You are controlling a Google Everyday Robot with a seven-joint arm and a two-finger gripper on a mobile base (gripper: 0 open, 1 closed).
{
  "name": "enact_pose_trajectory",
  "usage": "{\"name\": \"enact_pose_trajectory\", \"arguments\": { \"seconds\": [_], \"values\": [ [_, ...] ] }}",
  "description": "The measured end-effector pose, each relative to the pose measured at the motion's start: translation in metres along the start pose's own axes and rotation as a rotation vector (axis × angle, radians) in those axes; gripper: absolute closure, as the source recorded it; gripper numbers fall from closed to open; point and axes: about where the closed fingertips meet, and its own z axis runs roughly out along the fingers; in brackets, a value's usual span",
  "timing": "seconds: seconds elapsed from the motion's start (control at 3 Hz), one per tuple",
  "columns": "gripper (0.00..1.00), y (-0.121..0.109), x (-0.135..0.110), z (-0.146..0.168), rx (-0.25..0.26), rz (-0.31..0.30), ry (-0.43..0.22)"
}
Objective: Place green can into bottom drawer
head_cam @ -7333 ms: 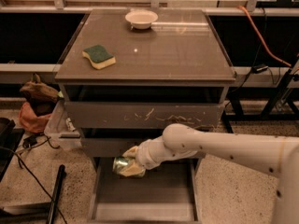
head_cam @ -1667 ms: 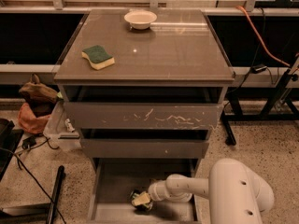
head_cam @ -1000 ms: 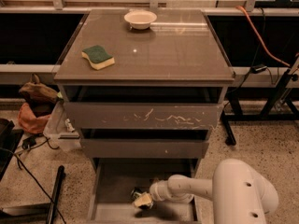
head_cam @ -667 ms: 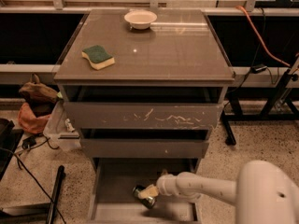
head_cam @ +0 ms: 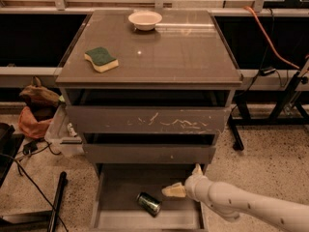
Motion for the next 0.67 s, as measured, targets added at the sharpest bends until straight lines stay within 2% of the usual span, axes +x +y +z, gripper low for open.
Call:
{"name": "enact_pose_trajectory", "arguments": {
  "seconds": [0.33,0.67],
  "values": [
    [0.00,-0.013,-0.029,-0.091,0.149,0.011,-0.045],
    [0.00,-0.001,-0.053,-0.180,0.262,-0.004,-0.088]
  ]
}}
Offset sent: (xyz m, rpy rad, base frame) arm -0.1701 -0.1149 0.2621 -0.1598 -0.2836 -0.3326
